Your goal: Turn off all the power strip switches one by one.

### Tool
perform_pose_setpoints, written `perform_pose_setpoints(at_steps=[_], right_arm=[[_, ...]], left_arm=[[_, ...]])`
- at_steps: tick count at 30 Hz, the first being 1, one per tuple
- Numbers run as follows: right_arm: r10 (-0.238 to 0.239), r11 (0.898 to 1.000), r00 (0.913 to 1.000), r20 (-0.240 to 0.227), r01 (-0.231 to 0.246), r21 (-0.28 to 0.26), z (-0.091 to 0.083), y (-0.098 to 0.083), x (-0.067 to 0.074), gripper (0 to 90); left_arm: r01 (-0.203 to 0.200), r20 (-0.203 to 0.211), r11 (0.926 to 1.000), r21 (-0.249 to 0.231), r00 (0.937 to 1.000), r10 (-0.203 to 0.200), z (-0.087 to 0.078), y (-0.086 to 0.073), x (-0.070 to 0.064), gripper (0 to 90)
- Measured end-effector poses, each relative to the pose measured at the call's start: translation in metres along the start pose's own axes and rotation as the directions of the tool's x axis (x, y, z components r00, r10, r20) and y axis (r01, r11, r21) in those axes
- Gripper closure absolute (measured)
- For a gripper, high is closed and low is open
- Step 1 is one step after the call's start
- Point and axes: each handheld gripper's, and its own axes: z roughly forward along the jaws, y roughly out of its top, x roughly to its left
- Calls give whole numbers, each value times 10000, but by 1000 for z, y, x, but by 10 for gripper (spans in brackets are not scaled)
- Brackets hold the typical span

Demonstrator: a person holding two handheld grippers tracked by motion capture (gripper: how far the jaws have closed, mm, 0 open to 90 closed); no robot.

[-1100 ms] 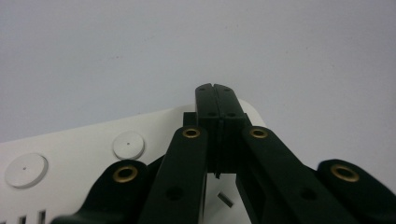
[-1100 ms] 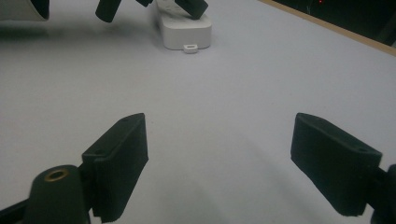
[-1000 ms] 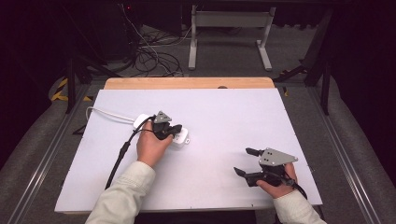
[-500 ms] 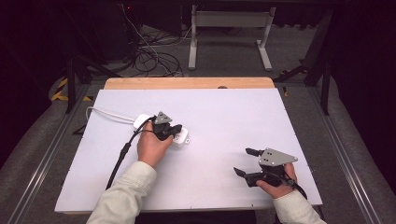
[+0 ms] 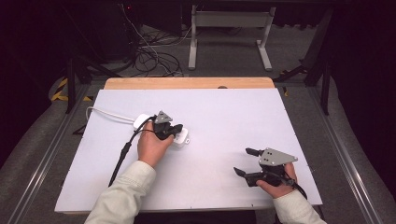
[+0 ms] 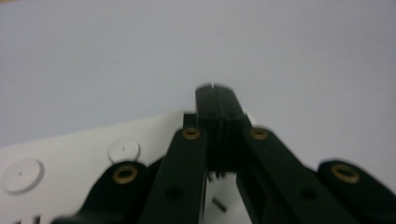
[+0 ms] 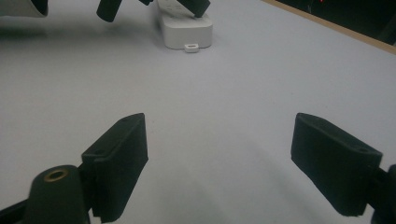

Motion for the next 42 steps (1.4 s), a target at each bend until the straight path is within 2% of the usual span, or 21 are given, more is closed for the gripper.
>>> perform_pose_setpoints(at_steps=[1, 2, 3, 4, 5, 6, 7, 8, 10, 14, 16, 19, 20, 21, 23, 25, 30, 36, 39, 40, 42], right_arm=[[6, 10000, 10000, 13, -6, -17, 0, 0, 0, 193], [24, 10000, 10000, 27, -24, -37, -1, 0, 0, 193], [24, 10000, 10000, 27, -24, -37, -1, 0, 0, 193], [71, 10000, 9999, 70, -71, -53, -1, 0, -1, 193], [71, 10000, 9999, 70, -71, -53, -1, 0, -1, 193], [73, 10000, 9999, 75, -72, -26, -1, 0, -1, 192], [61, 10000, 10000, 76, -61, -30, -1, 0, -1, 192], [50, 10000, 10000, 78, -50, -34, -1, 0, -1, 192], [38, 10000, 9999, 114, -38, -34, -2, 0, -1, 192], [25, 10000, 9999, 131, -24, -84, -2, 0, 0, 191], [19, 10000, 9999, 142, -18, -77, -2, 1, 0, 190], [36, 10000, 9999, 152, -34, -82, -2, 0, -1, 189], [68, 10000, 9999, 157, -67, -64, -2, 0, -1, 189], [65, 10000, 9999, 153, -64, -57, -2, 0, -1, 189], [38, 10000, 9999, 166, -37, -77, -2, 0, -1, 188], [46, 10000, 9998, 212, -45, -62, -3, 0, -1, 184], [-24, 10000, 9996, 290, 27, -88, -3, 0, -2, 178], [22, 9999, 9994, 336, -18, -119, -4, 1, -1, 170], [45, 9999, 9995, 323, -40, -135, -4, 1, -1, 158], [23, 9999, 9995, 318, -19, -122, -4, 1, -1, 151], [20, 9999, 9995, 322, -17, -119, -5, 1, -1, 148]], left_arm=[[285, 118, 9988, -403, 9995, -280, -6, 3, 0, 900], [403, 281, 9964, -751, 9989, -383, -11, 6, -1, 900], [403, 281, 9964, -751, 9989, -383, -11, 6, -1, 900], [498, 599, 9900, -1319, 9973, -422, -22, 14, -4, 900], [498, 599, 9900, -1319, 9973, -422, -22, 14, -4, 896], [509, 741, 9863, -1571, 9965, -396, -29, 17, -8, 896], [363, 707, 9843, -1730, 9972, -244, -32, 19, -9, 754], [194, 706, 9838, -1780, 9975, -69, -37, 20, -12, 691], [-47, 725, 9855, -1694, 9972, 172, -42, 20, -14, 707], [-270, 721, 9835, -1788, 9966, 405, -50, 20, -17, 689], [-233, 875, 9827, -1838, 9954, 400, -52, 21, -20, 650], [-365, 886, 9819, -1857, 9946, 538, -55, 21, -22, 631], [-597, 773, 9815, -1821, 9942, 748, -56, 21, -23, 621], [-456, 879, 9824, -1809, 9942, 623, -55, 21, -24, 602], [-567, 777, 9828, -1758, 9944, 713, -57, 20, -26, 554], [-677, 741, 9812, -1808, 9939, 822, -60, 21, -27, 493], [-1049, 923, 9752, -1948, 9879, 1247, -76, 22, -32, 391], [-1495, 727, 9613, -2314, 9827, 1704, -104, 21, -35, 262], [-1428, 838, 9638, -2253, 9827, 1652, -115, 16, -36, 216], [-1568, 771, 9611, -2274, 9810, 1783, -118, 14, -36, 208], [-1528, 865, 9609, -2309, 9805, 1767, -123, 9, -37, 203]])
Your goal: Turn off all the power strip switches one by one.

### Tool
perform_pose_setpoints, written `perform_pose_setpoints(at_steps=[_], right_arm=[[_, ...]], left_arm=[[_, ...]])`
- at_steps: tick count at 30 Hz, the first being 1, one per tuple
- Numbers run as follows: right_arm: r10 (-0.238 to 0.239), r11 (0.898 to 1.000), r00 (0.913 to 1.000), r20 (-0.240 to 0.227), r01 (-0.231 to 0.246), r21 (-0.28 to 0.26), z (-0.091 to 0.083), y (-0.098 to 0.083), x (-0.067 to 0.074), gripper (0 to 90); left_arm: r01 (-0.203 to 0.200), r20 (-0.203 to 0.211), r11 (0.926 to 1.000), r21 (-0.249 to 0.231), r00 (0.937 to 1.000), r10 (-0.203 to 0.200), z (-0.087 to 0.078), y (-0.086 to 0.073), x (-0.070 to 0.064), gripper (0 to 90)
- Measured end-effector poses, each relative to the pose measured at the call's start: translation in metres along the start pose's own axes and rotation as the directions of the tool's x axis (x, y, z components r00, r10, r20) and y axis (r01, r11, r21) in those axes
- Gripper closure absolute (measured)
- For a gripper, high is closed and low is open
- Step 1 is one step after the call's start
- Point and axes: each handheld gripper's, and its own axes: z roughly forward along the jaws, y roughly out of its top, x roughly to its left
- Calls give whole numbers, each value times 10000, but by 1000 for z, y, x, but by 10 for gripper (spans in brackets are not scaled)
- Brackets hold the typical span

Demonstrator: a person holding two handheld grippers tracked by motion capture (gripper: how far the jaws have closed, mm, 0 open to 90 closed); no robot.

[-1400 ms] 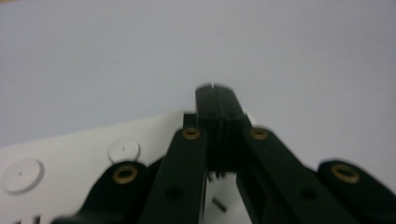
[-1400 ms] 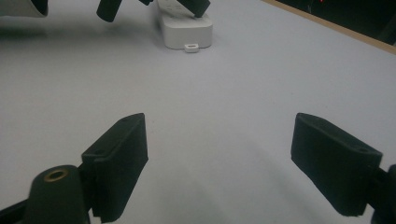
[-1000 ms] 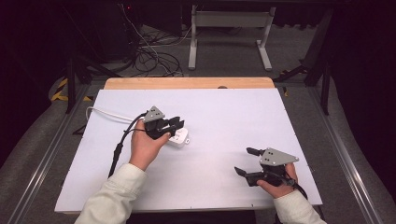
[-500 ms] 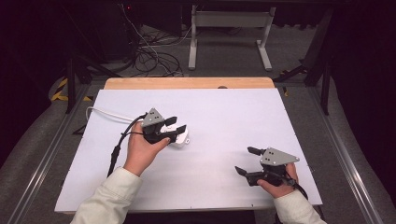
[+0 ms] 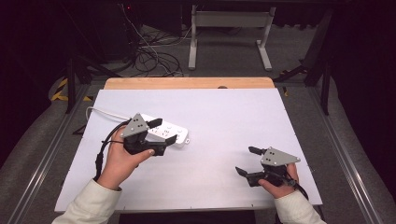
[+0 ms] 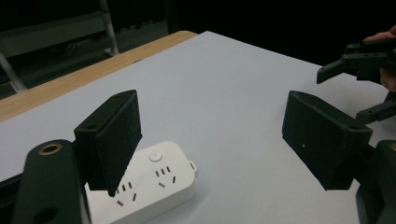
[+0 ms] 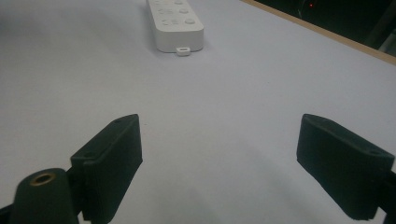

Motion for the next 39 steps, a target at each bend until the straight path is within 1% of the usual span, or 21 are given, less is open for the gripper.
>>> perform_pose_setpoints(at_steps=[2, 3, 6, 7, 9, 10, 14, 16, 17, 18, 20, 23, 26, 29, 31, 33, 34, 39], right_arm=[[-9, 10000, 10000, 15, 9, 26, 0, 0, 0, 143], [-4, 10000, 10000, 19, 4, 18, 0, 0, 0, 142], [61, 10000, 10000, 9, -61, -54, -1, 0, 0, 139], [87, 9999, 10000, 12, -86, -76, -1, 0, -1, 138], [140, 9998, 9999, -8, -140, -113, -1, 0, -1, 136], [96, 9999, 10000, -8, -96, -129, -1, 0, -1, 135], [157, 9997, 9999, -17, -157, -184, -2, 0, -2, 131], [197, 9996, 9998, -25, -197, -196, -2, -1, -2, 130], [203, 9996, 9998, -28, -204, -205, -2, -1, -2, 129], [215, 9995, 9998, -33, -216, -210, -2, -1, -2, 129], [221, 9996, 9997, -37, -221, -202, -2, -1, -2, 128], [235, 9995, 9997, -53, -236, -206, -2, -1, -2, 127], [231, 9995, 9997, -56, -232, -227, -3, -1, -3, 127], [239, 9995, 9997, -53, -240, -198, -3, -2, -3, 127], [230, 9995, 9997, -92, -232, -212, -2, -2, -3, 127], [225, 9995, 9997, -98, -227, -221, -3, -2, -2, 127], [212, 9995, 9997, -89, -214, -230, -3, -2, -3, 127], [272, 9994, 9995, -126, -275, -230, -3, -3, -3, 127]], left_arm=[[-347, -85, 9994, -49, 9994, 347, -6, -4, -1, 194], [-377, -33, 9993, -14, 9993, 376, -9, -6, -1, 191], [-576, -127, 9983, -87, 9983, 575, -19, -14, -2, 190], [-609, -163, 9981, -121, 9980, 607, -22, -16, -1, 190], [-537, -143, 9984, -192, 9985, 534, -27, -23, 0, 190], [-694, -244, 9974, -208, 9973, 689, -31, -26, 1, 189], [-732, -369, 9973, -68, 9967, 729, -39, -42, 6, 188], [-724, -312, 9974, -10, 9969, 723, -42, -49, 6, 189], [-781, -329, 9969, -19, 9964, 780, -44, -52, 6, 189], [-706, -279, 9975, -37, 9971, 704, -45, -55, 5, 189], [-764, -296, 9970, -80, 9967, 761, -49, -60, 5, 190], [-937, -490, 9956, -65, 9944, 933, -53, -68, 5, 192], [-842, -367, 9964, -114, 9958, 838, -58, -78, 6, 197], [-619, -223, 9979, -165, 9979, 615, -61, -89, 9, 203], [-530, -117, 9985, -105, 9985, 528, -62, -96, 12, 207], [-589, -195, 9983, 2, 9981, 589, -63, -102, 14, 207], [-478, -166, 9988, 44, 9987, 479, -64, -104, 14, 206], [-486, -128, 9987, 149, 9987, 488, -69, -117, 12, 204]])
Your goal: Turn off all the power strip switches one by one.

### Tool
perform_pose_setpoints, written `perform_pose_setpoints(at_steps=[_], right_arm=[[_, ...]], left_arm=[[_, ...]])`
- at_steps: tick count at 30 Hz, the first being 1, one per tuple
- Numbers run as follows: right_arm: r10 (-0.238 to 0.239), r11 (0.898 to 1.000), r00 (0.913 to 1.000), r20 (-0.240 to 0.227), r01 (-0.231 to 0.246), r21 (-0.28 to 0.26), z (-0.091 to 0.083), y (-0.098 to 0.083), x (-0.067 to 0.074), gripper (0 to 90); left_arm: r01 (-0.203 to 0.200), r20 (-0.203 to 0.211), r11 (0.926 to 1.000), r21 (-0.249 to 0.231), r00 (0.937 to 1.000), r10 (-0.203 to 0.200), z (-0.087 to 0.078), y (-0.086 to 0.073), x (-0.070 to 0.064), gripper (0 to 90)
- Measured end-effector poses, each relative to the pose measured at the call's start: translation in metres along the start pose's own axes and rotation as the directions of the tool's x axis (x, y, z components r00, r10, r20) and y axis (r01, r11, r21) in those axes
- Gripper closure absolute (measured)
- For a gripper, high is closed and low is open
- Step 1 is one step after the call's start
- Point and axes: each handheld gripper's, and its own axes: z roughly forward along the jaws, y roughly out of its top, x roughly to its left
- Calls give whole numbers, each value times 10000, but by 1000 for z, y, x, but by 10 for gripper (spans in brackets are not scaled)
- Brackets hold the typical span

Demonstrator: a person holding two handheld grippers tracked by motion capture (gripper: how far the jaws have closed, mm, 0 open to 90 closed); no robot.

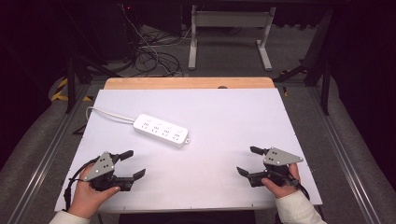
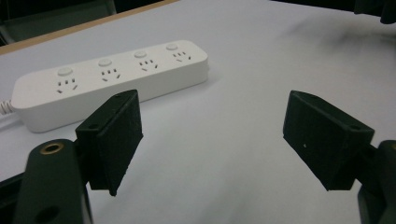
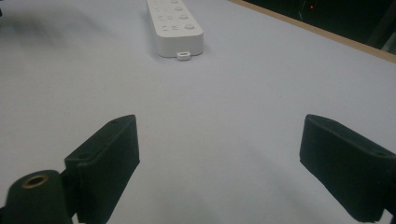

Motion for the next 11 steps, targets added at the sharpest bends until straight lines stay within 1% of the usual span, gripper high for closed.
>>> perform_pose_setpoints(at_steps=[2, 3, 4, 5, 6, 9, 11], right_arm=[[19, 10000, 10000, 0, -19, -6, 0, 0, -1, 127], [24, 10000, 10000, -16, -24, -7, 0, -1, -1, 127], [38, 10000, 10000, 9, -38, -13, -1, -1, -1, 127], [57, 10000, 10000, -5, -57, -29, -1, -1, -1, 127], [52, 10000, 10000, 0, -52, -28, -1, -1, -1, 127], [69, 10000, 10000, 5, -69, -49, -1, -1, -2, 127], [119, 9999, 9999, 3, -119, -69, -1, -1, -3, 127]], left_arm=[[107, -38, 9999, -70, 9999, -107, -2, -5, -1, 205], [19, -96, 9999, -120, 10000, -20, -3, -7, 0, 205], [92, -67, 9999, -103, 9999, -93, -4, -9, -1, 206], [-52, -124, 9999, -98, 9999, 51, -4, -11, 0, 207], [-41, -125, 10000, -81, 9999, 40, -4, -12, 0, 210], [-64, -225, 9999, -98, 9997, 62, -4, -11, 1, 214], [-197, -283, 9997, -142, 9994, 193, -4, -9, -1, 213]])
